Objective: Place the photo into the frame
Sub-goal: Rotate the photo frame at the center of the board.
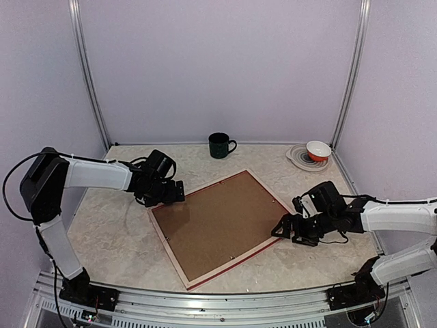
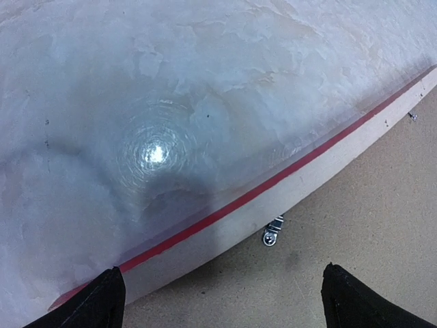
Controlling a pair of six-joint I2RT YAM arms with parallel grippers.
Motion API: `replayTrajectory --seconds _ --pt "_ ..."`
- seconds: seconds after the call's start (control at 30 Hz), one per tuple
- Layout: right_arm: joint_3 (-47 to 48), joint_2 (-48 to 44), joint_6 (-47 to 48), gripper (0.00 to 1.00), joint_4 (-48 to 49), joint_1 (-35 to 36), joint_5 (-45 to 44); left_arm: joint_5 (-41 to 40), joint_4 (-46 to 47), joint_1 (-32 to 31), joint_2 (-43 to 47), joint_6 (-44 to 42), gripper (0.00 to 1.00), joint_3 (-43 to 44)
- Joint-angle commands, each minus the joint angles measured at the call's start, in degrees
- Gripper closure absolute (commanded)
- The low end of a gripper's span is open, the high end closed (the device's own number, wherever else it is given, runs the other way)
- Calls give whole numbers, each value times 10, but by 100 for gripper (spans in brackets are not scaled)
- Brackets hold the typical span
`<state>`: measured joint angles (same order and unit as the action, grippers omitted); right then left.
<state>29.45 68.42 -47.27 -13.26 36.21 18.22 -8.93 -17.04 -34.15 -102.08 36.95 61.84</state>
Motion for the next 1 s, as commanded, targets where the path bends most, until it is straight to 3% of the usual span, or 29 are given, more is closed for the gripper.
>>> replayTrajectory --seconds 0.0,0.5,0.7,0.97 --pt "-6 33 -34 1 49 16 1 26 28 -3 -3 0 1 -19" --pt "106 206 -24 1 109 17 -15 18 68 -30 23 23 2 -86" --pt "158 242 3 1 84 -10 -20 -8 43 21 33 32 2 -43" --pt "117 227 -16 1 126 -15 10 -59 35 29 26 21 2 15"
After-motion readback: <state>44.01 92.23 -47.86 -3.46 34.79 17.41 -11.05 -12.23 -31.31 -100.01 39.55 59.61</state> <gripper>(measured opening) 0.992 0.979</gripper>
